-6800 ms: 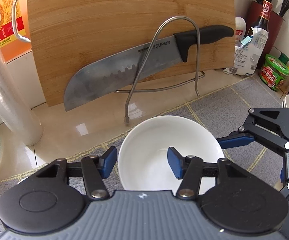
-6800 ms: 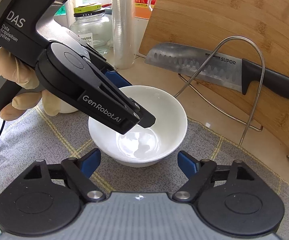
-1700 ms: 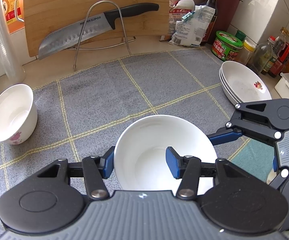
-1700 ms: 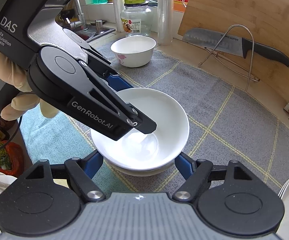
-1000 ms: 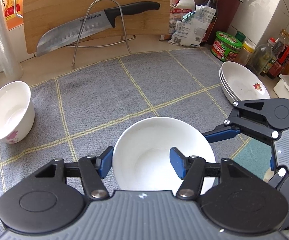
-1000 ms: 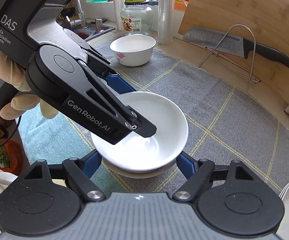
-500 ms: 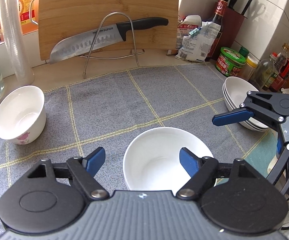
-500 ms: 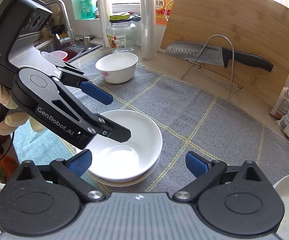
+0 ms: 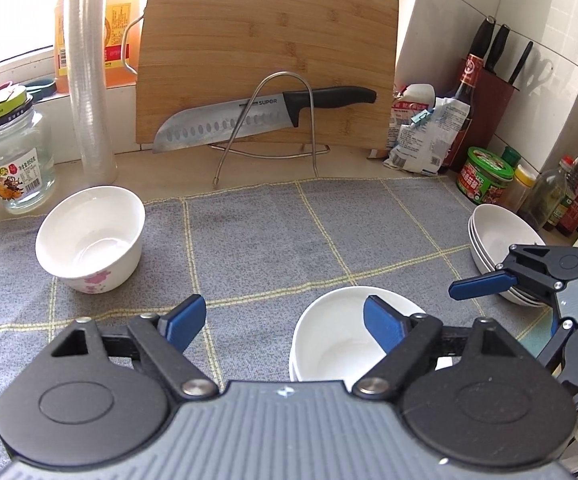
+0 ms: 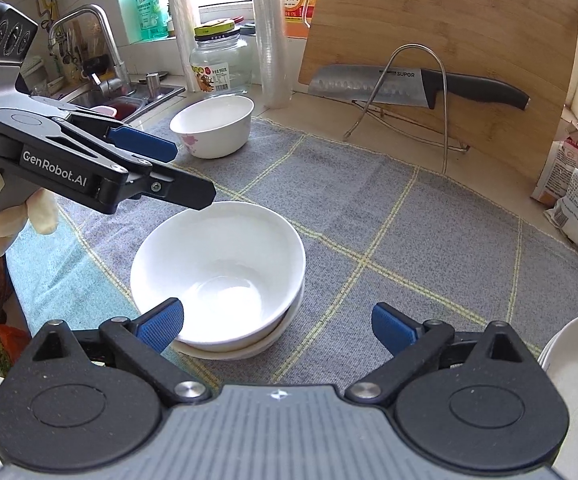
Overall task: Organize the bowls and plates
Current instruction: 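Withdraw the left gripper from the bowls while the right gripper reaches toward a pink-flower bowl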
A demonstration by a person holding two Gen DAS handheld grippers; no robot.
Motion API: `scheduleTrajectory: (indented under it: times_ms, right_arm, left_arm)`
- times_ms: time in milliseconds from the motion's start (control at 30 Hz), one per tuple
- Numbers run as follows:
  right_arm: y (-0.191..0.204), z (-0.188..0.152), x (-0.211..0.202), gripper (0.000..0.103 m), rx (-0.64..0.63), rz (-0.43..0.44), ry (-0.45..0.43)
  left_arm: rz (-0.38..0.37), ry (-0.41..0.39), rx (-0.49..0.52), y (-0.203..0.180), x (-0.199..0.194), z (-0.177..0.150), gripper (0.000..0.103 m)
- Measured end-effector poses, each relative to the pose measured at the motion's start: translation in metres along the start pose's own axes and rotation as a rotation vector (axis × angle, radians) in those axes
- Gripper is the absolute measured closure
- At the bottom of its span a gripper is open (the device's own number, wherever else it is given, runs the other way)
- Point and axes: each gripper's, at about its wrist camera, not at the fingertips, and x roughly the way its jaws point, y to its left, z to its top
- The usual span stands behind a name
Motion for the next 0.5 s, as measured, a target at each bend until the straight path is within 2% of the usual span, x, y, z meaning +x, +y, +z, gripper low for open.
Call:
scheduleTrajectory:
  times_ms: [167,233,367,500]
  right_arm:
    - [-0.004,-0.004,0.001,0.001,0.043,0.002,-0.004]
    - [-0.003,-0.004,0.0,0.001,0.044,-0.004,-0.008]
    - [-0.005,0.001,-0.005,0.0,0.051,0.005,-0.022]
    - [-0.005,0.012,-0.007,0.0,0.059,0.002,-0.043]
  left_arm:
    - [0.032,-0.028,-0.003,0.003,-0.005,-0.005,0.017]
    - [0.055,-0.041,-0.005,0.004,-0.006,-0.009,0.01]
    - [0.095,-0.067,-0.006,0.01,-0.011,-0.018,0.009]
    - [0.162,-0.079,-0.002,0.019,-0.013,-0.026,0.007]
